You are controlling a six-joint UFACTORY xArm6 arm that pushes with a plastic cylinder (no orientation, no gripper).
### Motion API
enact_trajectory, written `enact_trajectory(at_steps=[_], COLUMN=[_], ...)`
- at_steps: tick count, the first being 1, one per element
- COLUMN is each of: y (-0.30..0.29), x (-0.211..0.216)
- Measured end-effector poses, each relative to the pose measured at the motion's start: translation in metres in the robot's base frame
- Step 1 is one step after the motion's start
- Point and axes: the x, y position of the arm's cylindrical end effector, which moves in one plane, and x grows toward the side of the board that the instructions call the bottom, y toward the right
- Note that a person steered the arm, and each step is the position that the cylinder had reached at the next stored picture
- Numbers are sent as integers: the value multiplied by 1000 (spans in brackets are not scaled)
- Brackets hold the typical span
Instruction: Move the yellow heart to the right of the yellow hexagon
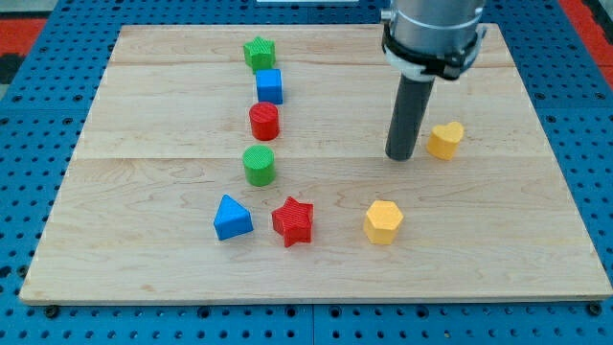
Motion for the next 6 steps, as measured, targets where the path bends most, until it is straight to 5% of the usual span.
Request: enact_trajectory(at_steps=[1, 2, 3, 4, 5, 6], y=[11, 77, 89, 85, 156, 153], x=[-38, 40, 41, -21, 21, 86])
